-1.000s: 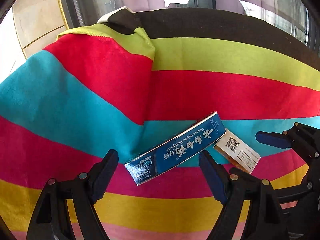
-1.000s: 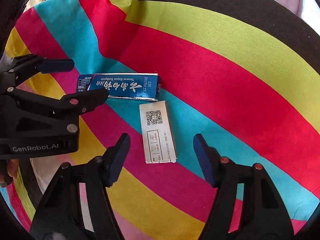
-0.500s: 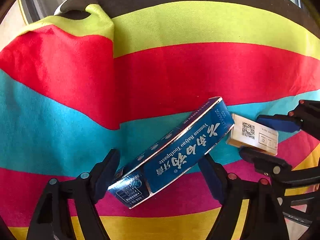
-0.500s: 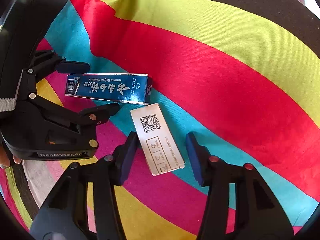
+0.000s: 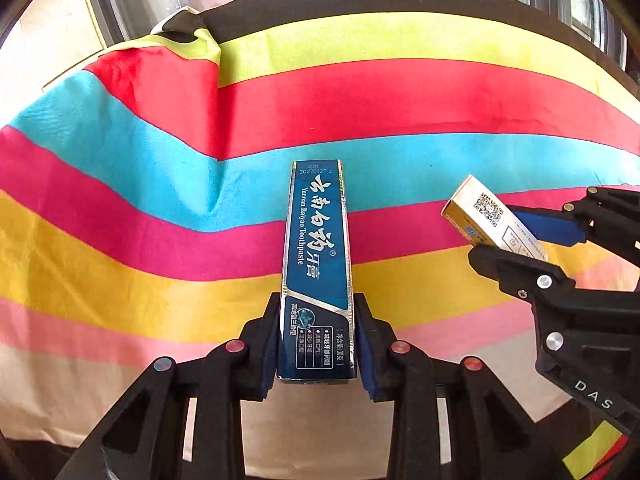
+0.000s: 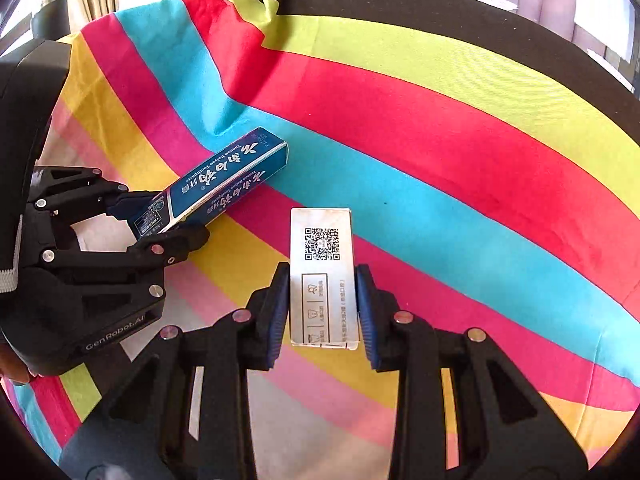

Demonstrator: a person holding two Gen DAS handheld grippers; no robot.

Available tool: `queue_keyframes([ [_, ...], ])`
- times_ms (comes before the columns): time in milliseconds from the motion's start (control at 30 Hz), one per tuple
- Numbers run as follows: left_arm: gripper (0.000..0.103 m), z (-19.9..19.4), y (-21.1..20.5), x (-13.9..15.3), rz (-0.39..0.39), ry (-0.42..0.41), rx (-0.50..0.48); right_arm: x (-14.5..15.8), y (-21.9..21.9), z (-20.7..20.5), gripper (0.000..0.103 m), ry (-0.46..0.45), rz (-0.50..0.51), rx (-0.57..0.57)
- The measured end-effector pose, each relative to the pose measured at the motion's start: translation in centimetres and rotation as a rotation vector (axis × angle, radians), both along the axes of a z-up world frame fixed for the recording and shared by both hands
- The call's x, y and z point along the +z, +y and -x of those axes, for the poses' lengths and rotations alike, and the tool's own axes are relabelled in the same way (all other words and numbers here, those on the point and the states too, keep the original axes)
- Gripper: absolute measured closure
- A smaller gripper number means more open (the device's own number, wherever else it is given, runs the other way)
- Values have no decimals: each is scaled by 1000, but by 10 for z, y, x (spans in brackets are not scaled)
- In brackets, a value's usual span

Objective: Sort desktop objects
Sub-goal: 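Carry the toothpaste box and QR-code box with both tools toward the purple-rimmed box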

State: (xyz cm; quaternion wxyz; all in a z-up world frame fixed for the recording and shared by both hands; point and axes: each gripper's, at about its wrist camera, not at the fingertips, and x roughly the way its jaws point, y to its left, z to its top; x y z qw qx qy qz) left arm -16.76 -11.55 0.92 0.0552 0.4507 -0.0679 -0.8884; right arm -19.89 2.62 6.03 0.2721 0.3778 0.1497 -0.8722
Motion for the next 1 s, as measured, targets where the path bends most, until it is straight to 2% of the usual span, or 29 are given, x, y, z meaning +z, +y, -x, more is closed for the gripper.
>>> queue_keyframes([
  [167,70,-52,17,9,-24,31,2,10,15,-47,68,28,0,14],
  [333,70,-69,48,15,-25,56,-15,13,42,-95,68,27,29,3],
  [367,70,-63,53,16,-17,62,-18,12,45,-104,68,26,38,-6],
  [600,70,-104,69,34,-59,102,-26,-1,62,-151,68,1,90,-71],
  [700,70,-133,79,42,-61,123,-19,-4,73,-172,68,-19,116,-85],
  [833,69,-162,84,45,-47,156,-11,-4,83,-203,68,-20,127,-80],
  [1000,69,-210,80,43,-72,188,14,-7,75,-250,68,9,118,-20],
])
